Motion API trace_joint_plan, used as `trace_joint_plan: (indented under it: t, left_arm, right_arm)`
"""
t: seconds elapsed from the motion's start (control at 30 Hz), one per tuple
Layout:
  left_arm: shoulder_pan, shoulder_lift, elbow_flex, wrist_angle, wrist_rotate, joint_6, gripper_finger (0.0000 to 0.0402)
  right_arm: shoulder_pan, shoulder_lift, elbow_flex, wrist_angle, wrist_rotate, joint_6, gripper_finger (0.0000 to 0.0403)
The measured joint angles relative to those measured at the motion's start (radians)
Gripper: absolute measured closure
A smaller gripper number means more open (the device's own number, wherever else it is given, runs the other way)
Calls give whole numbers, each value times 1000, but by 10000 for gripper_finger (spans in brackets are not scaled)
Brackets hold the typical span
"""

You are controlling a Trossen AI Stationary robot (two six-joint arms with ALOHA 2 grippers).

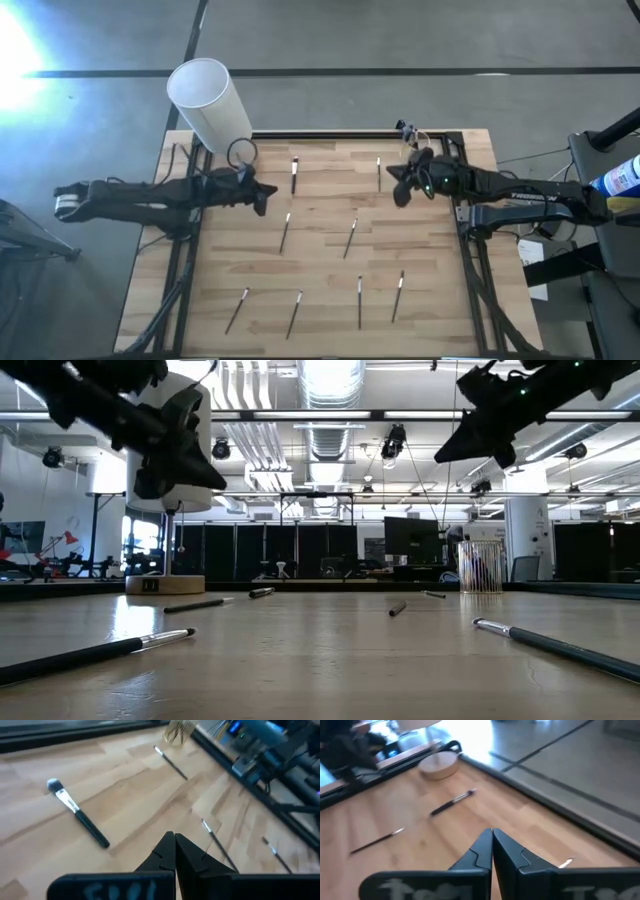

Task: Put items in baskets/containers
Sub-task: Put the eyeshadow brush into the yellow container

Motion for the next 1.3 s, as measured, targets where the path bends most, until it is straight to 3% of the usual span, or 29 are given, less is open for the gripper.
trace_joint_plan:
  t: [0.3, 0.6, 0.7, 0.9, 1.13, 1.3]
  left_arm:
    - [-300, 155, 166, -288, -235, -266, 401]
    - [-496, 369, 234, -333, -292, -615, 401]
    - [-531, 428, 271, -419, -259, -720, 401]
    - [-656, 503, 362, -608, -98, -927, 401]
    - [-870, 580, 400, -609, -26, -1311, 401]
    - [-951, 657, 412, -640, 15, -1500, 384]
  right_arm:
    - [31, -27, -43, 0, -15, -61, 395]
    - [31, -26, -58, -1, -20, -138, 394]
    - [31, -26, -63, 0, -20, -144, 394]
    - [31, -26, -83, -1, -20, -158, 394]
    - [31, -26, -108, 0, -20, -158, 394]
    - [30, -26, -111, 2, -20, -169, 394]
